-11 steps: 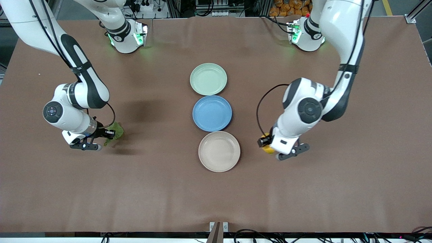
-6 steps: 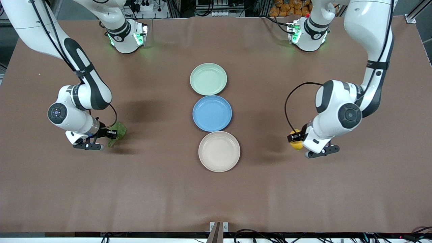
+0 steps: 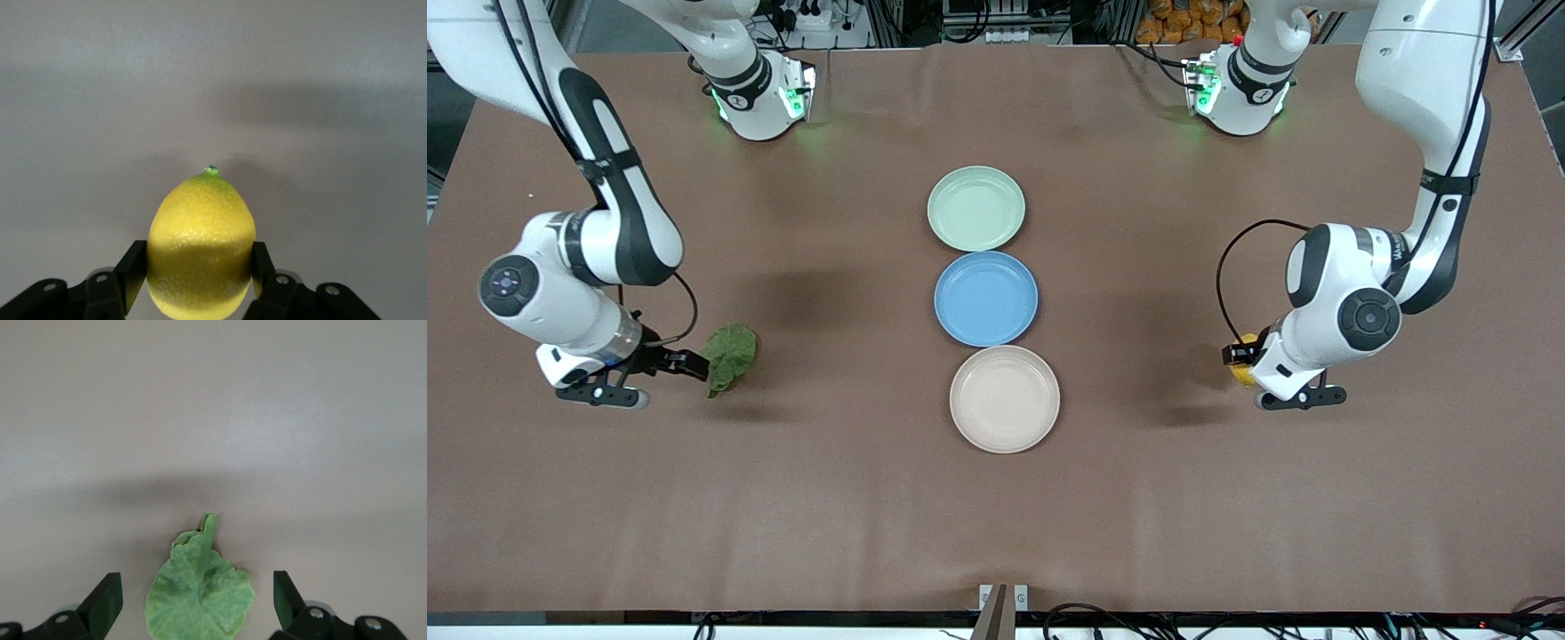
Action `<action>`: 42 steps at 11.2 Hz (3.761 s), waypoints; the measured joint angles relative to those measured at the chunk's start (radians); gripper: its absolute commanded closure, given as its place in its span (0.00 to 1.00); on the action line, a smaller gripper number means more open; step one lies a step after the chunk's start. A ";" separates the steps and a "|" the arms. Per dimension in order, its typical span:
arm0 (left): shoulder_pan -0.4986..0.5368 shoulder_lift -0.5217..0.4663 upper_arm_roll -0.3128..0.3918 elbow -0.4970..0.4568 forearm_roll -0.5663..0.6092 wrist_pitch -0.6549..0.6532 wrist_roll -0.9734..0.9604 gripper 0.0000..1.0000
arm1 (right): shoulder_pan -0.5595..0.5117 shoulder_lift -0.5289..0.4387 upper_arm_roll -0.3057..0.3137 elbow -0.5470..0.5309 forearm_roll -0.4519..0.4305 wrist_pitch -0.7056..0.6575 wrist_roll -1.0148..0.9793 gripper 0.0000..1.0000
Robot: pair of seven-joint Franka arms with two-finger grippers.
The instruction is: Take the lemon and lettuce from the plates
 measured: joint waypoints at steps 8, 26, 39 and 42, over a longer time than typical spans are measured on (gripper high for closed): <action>0.083 0.047 0.000 -0.002 0.081 0.001 0.123 0.00 | -0.001 -0.213 -0.001 0.045 0.000 -0.190 0.000 0.00; 0.127 -0.341 -0.084 -0.325 0.029 -0.075 0.101 0.00 | -0.006 -0.348 -0.005 0.322 0.036 -0.591 0.000 0.00; 0.131 -0.449 -0.147 0.105 0.029 -0.329 0.099 0.00 | -0.005 -0.378 -0.009 0.397 0.039 -0.701 -0.002 0.00; 0.131 -0.450 -0.148 0.277 0.028 -0.503 0.102 0.00 | -0.005 -0.378 -0.009 0.397 0.040 -0.702 -0.002 0.00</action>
